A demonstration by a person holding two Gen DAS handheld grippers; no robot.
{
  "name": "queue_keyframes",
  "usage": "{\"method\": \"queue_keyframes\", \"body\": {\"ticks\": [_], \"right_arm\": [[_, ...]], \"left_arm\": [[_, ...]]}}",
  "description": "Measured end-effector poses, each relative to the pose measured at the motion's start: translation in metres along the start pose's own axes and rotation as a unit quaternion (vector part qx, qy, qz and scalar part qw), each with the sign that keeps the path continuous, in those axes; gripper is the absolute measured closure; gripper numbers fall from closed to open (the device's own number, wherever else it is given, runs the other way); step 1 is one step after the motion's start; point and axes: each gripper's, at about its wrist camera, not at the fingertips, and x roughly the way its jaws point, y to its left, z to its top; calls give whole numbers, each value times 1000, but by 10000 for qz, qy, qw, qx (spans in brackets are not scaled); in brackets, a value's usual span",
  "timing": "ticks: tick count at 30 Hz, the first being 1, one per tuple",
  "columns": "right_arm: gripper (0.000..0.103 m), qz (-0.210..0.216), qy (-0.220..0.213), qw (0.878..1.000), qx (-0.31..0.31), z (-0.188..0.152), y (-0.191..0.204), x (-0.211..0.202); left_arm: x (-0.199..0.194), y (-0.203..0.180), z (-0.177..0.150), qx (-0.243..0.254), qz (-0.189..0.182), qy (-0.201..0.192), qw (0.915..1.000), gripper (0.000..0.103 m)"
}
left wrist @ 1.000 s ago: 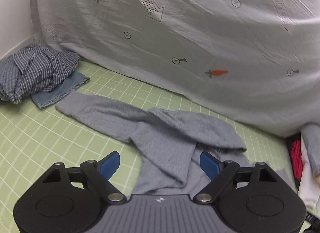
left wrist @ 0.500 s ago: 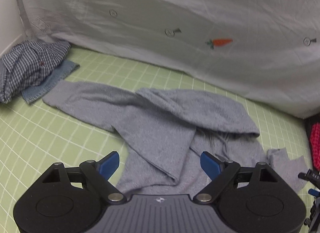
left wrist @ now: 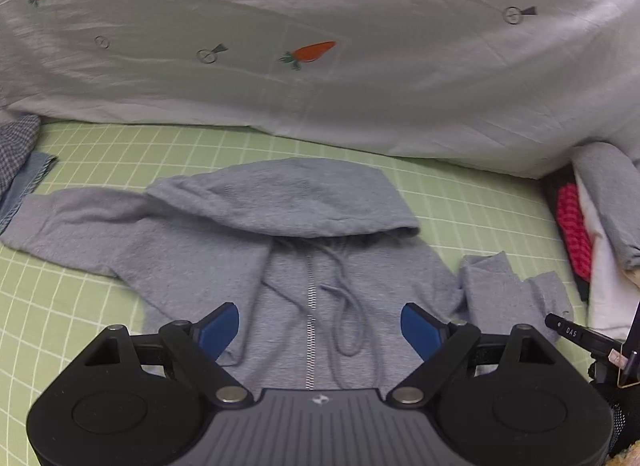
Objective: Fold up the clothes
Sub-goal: 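Grasp the sleeve cuff with the right gripper and pull it outward, then release the sleeve and lay it straight beside the hoodie body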
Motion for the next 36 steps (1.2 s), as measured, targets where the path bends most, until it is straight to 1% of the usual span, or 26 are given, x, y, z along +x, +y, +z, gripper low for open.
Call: {"method": "queue_keyframes", "body": {"ticks": [2,5,7,10,12,15,18,19,21,22,23,24,26,28,30,31,32,34,36], "right_arm": [[87,-351,-157,9993,9,-10,-6,-23],[87,-897,-330,9952,-227,-27,-19,-50],[87,-1178,-374,9920,-245,-35,-37,-61],[87,-1672,-392,9851,111,-41,-73,-71],[87,-2046,-427,9772,377,-44,-98,-75],[88,-2515,-621,9624,811,-46,-134,-89],[88,-2952,-885,9461,999,-43,-161,-101],[88,-3036,-957,9423,1033,-40,-169,-104],[89,-3067,-1007,9397,1134,-39,-182,-108],[96,-3111,-957,9384,1157,-38,-187,-104],[96,-3197,-831,9369,1144,-39,-190,-98],[96,-3165,-650,9392,1164,-41,-195,-89],[95,-3139,-287,9395,1343,-48,-202,-74],[95,-3001,-301,9432,1391,-52,-197,-74],[84,-2862,-314,9468,1439,-56,-191,-73],[67,-2790,-321,9485,1461,-58,-188,-73],[56,-2648,-361,9529,1431,-58,-183,-73],[53,-2354,-381,9618,1342,-57,-172,-71],[48,-2183,-312,9678,1214,-57,-158,-70]], "left_arm": [[-3,0,-3,2,7,-5,10000,15],[-8,0,-7,5,16,-12,10000,15],[-11,1,-10,1,30,-21,10000,15],[-15,4,-9,-41,100,-83,9999,15],[-18,5,-8,-38,153,-124,9998,15],[-22,5,-8,-23,233,-175,9996,15],[-23,5,-9,-42,294,-159,9994,15],[-24,4,-9,-42,312,-151,9994,15],[-24,2,-10,-34,343,-151,9993,15],[-24,2,-11,-35,350,-152,9993,15],[-24,1,-11,-35,357,-153,9992,15],[-25,0,-12,-39,366,-153,9992,15],[-26,-1,-13,-55,391,-155,9991,15],[-30,-1,-14,-54,420,-196,9989,15],[-33,1,-14,-93,455,-230,9987,15],[-34,1,-15,-124,465,-240,9986,15],[-35,2,-15,-160,461,-240,9985,15],[-38,1,-17,-181,455,-229,9985,15],[-45,-1,-20,-97,437,-268,9986,15]]}}
